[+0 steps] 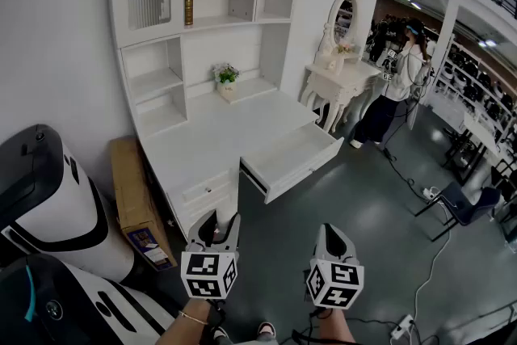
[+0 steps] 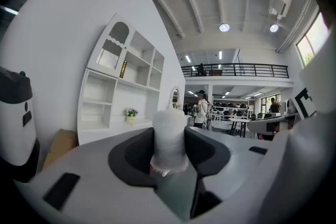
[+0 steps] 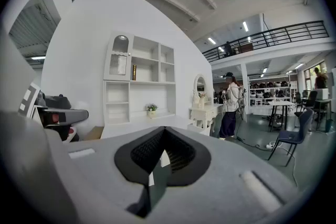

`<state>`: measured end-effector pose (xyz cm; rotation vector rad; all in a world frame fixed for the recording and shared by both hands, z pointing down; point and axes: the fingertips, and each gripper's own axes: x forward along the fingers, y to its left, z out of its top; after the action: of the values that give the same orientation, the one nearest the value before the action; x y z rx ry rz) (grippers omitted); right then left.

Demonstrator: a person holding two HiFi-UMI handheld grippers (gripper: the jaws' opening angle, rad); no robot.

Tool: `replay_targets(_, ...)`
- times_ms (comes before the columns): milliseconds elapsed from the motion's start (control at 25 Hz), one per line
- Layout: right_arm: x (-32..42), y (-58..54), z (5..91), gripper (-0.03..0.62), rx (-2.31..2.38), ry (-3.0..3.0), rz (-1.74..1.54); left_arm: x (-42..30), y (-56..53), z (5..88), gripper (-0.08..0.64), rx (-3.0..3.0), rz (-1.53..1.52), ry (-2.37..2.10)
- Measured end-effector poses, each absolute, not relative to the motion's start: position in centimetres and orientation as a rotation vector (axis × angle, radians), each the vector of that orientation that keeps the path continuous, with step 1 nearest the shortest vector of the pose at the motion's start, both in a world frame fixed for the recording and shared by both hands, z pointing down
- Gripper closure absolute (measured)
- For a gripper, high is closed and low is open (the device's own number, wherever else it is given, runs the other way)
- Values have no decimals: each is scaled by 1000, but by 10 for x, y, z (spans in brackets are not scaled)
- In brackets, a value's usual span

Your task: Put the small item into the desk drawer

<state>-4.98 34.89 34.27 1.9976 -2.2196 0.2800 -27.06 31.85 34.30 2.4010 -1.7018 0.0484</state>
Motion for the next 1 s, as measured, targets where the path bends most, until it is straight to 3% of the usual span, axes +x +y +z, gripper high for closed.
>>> replay_targets(560,-46,348,346,588,1984,-2228,315,-271,315,345,397,2395,61,-1714)
replay_targets(1000,12,330,350,588,2008,-2191,340,-235,291,350,397,2381,73,-1731)
